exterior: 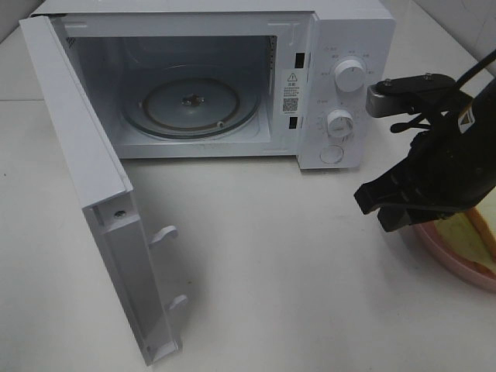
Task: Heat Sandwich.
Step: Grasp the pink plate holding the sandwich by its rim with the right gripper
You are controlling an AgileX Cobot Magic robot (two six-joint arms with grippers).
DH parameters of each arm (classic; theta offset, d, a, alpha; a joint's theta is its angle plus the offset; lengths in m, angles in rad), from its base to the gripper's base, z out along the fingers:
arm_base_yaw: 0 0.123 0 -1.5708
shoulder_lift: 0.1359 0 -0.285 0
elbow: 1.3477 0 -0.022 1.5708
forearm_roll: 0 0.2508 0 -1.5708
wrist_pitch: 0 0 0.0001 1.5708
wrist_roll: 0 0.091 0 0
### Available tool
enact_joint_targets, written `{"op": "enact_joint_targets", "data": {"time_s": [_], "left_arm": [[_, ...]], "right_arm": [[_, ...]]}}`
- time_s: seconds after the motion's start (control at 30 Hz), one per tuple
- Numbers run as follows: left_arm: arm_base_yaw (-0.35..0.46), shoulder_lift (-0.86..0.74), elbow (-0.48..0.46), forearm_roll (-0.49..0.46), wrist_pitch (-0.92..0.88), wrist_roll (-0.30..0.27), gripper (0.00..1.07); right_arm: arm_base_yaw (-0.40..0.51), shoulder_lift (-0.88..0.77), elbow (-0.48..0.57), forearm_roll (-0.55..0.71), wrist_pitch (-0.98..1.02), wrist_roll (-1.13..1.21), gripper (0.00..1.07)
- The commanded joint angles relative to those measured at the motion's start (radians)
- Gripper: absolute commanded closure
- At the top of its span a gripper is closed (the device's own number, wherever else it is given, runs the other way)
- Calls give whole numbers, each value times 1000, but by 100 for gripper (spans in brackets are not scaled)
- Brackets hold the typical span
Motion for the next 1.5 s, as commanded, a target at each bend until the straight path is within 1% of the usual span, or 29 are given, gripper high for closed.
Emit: {"op": "enact_joint_targets", "data": {"time_s": [0.03,0.07,0.1,0.13,0.23,0.27,0.3,0.37,0.4,0.43,0.47,0.57,0.6,0.77,0.9,1.23,1.5], "left_arm": [[3,-28,2,-7,-16,0,9],[3,-28,2,-7,-16,0,9],[3,-28,2,-7,-16,0,9],[3,-28,2,-7,-16,0,9],[3,-28,2,-7,-16,0,9],[3,-28,2,-7,-16,0,9],[3,-28,2,-7,-16,0,9],[3,-28,2,-7,-16,0,9],[3,-28,2,-7,-16,0,9],[3,-28,2,-7,-16,0,9],[3,-28,2,-7,-16,0,9],[3,-28,2,-7,-16,0,9],[3,-28,2,-7,-16,0,9],[3,-28,2,-7,-16,0,9],[3,-28,2,-7,-16,0,9],[3,-28,2,-7,-16,0,9],[3,-28,2,-7,-16,0,9]], "right_arm": [[-7,-12,-32,-27,47,-13,64],[-7,-12,-40,-35,51,-13,61],[-7,-12,-56,-50,56,-14,51],[-7,-12,-56,-50,56,-14,51],[-13,-12,-73,-73,56,-17,35],[-35,-12,-80,-74,56,-29,24],[-35,-12,-80,-74,56,-29,24],[-61,-12,-81,-74,57,-52,16],[-73,-12,-81,-73,58,-60,15],[-104,-12,-81,-73,61,-71,14],[-104,-12,-81,-73,61,-71,14],[-143,-9,-81,-72,65,-73,15],[-172,3,-82,-71,71,-73,16],[-216,56,-83,-71,69,-69,17],[-228,89,-83,-71,47,-68,18],[-228,238,-83,-77,-6,-66,20],[-228,316,-83,-126,-46,-26,22]]}}
